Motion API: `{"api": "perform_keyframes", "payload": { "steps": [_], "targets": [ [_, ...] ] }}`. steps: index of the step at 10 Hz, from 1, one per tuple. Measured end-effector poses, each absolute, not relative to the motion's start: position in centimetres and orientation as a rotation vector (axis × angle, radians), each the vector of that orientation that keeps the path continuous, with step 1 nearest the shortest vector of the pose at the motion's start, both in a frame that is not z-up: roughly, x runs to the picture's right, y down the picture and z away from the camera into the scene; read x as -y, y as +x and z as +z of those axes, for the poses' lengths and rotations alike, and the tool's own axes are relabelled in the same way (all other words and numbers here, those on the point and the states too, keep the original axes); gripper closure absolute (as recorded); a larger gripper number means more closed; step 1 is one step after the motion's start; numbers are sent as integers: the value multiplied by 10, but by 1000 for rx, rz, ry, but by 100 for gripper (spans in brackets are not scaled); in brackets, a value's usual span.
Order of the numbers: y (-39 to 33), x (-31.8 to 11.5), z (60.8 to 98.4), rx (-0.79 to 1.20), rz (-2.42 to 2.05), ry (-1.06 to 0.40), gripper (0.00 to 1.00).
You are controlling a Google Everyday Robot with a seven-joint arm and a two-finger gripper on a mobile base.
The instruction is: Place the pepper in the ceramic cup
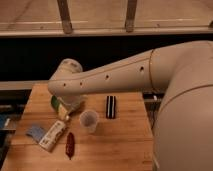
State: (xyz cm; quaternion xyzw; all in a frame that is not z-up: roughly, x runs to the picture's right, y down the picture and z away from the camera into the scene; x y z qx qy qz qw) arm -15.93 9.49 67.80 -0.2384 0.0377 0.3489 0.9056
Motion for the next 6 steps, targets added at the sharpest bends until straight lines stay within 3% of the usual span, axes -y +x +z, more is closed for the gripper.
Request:
{"api": "perform_keyframes", "payload": {
  "steps": [3,6],
  "targets": [
    [-194,-128,663,-58,632,-507,20],
    [-212,-153,673,-44,585,-558,20]
  ]
}}
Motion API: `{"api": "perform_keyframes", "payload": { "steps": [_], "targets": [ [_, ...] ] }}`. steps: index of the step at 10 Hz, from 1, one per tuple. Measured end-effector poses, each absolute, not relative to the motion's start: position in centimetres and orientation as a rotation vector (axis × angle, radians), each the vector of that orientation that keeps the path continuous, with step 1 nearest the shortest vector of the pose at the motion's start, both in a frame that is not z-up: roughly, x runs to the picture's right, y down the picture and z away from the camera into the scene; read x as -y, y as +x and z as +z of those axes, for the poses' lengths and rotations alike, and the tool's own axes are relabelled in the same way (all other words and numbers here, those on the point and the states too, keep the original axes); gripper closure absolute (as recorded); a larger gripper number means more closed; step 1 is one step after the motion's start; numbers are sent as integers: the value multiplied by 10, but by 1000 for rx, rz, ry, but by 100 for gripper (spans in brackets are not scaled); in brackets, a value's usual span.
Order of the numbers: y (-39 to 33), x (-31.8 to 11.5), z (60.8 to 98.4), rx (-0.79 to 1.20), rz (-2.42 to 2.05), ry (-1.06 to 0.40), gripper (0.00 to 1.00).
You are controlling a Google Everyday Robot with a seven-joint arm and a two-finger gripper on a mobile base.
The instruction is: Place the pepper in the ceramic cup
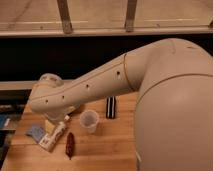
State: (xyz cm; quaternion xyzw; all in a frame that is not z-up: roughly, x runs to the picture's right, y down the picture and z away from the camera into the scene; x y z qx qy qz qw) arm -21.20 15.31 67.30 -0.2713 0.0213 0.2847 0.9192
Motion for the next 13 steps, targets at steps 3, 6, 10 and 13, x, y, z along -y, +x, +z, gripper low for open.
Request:
{"api": "perform_keyframes", "payload": {
  "steps": [3,6,10,13],
  "targets": [
    [-214,-179,706,-69,585,-612,20],
    [-208,-202,732,-115,619,-664,20],
    [-193,-228,745,-143,691,-721,20],
    [-190,-236,746,-147,714,-735,20]
  ]
}}
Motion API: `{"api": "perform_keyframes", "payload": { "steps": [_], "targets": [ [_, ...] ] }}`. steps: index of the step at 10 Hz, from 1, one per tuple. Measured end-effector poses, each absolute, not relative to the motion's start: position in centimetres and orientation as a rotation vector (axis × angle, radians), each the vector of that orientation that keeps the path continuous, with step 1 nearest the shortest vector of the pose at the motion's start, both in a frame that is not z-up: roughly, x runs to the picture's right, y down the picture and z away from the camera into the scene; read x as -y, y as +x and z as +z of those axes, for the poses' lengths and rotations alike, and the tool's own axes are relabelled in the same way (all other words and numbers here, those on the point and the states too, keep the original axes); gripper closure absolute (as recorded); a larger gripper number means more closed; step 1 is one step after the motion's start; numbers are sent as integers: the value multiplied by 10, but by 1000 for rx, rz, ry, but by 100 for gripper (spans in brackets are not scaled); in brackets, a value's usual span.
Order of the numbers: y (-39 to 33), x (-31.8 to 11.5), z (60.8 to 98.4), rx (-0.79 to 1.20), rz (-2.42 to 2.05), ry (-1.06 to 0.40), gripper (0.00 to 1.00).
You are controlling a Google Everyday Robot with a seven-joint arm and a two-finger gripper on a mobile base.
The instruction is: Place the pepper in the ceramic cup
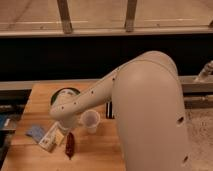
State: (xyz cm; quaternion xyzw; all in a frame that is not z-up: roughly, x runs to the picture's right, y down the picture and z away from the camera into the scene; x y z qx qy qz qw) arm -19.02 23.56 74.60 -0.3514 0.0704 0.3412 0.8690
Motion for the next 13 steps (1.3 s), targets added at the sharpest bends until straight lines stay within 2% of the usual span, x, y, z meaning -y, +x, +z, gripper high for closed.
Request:
{"api": "perform_keyframes", "payload": {
  "steps": [4,6,13],
  "targets": [
    [-194,-238,747,-161,698,-738,20],
    [-208,-252,753,-172,675,-768,20],
    [-207,-282,770,-326,645,-777,22]
  ]
}}
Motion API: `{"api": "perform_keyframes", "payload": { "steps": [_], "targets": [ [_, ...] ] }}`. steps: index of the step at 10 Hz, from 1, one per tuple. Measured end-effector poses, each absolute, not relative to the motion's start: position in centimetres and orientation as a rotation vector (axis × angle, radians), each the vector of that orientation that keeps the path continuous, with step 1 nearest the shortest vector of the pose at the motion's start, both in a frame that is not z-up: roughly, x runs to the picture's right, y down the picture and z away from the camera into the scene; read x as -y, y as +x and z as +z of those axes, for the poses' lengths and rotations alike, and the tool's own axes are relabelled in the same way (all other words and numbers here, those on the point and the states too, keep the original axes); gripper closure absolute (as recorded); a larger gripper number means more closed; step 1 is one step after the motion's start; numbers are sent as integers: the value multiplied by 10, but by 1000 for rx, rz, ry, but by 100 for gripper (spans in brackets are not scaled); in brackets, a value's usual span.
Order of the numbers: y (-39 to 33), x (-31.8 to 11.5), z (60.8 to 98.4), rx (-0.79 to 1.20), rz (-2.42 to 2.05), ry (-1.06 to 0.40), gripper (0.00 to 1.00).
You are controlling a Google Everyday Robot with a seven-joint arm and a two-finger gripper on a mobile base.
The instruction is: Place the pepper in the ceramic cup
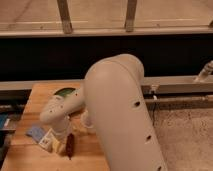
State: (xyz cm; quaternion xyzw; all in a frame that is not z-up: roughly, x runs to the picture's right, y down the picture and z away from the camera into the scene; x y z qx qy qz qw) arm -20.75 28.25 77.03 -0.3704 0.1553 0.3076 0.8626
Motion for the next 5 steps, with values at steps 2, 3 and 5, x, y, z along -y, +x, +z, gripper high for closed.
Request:
{"api": "perform_keyframes", "payload": {
  "steps": [2,3,5],
  "targets": [
    [-206,-286,772,-353,642,-773,38],
    [-208,-288,772,-361,635,-772,47],
    [-210,-285,769,-360,637,-771,67]
  ]
}}
